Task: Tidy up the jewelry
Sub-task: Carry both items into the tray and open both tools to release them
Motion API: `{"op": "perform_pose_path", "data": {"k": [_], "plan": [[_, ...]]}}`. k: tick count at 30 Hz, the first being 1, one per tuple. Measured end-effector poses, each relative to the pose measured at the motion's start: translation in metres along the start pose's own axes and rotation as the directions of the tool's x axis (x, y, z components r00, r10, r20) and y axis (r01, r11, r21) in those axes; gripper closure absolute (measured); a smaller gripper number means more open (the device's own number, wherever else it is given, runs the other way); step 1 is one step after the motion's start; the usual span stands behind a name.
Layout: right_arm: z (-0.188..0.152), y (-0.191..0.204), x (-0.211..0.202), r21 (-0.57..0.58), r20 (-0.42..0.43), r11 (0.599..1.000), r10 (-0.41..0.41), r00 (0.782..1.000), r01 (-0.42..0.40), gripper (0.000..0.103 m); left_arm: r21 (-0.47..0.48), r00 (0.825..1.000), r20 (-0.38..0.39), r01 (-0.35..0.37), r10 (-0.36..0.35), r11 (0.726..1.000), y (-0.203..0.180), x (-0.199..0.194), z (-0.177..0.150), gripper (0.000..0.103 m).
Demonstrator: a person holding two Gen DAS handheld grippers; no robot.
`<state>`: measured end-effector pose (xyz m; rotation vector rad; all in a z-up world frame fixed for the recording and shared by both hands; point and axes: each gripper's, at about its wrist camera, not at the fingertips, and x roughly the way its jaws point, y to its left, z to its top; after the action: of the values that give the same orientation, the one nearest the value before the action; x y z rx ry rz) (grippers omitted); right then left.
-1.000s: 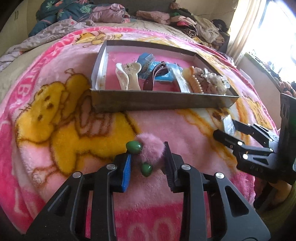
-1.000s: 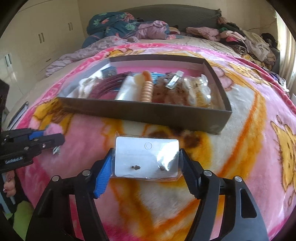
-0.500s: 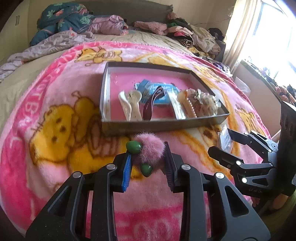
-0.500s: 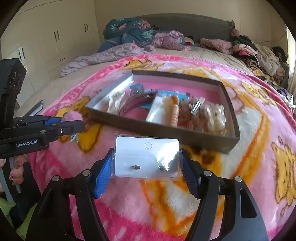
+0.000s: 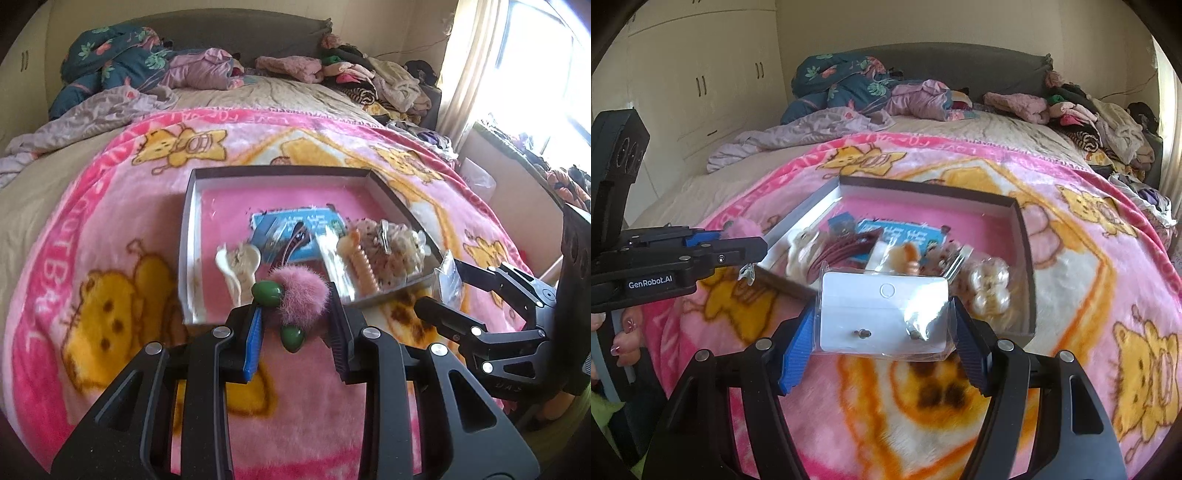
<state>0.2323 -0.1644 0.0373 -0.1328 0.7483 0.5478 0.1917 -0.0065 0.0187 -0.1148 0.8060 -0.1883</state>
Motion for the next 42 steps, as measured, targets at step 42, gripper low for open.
{"op": "perform_pose_path", "data": {"k": [42], "plan": [[0.037,-0.065,0.063,0.017,-0.031,0.997,-0.077,0.997,0.078,0.037,-0.021,0.994,-0.102,0.031,-0.033,0.999,0.005,0.088,0.033,0.08]]}}
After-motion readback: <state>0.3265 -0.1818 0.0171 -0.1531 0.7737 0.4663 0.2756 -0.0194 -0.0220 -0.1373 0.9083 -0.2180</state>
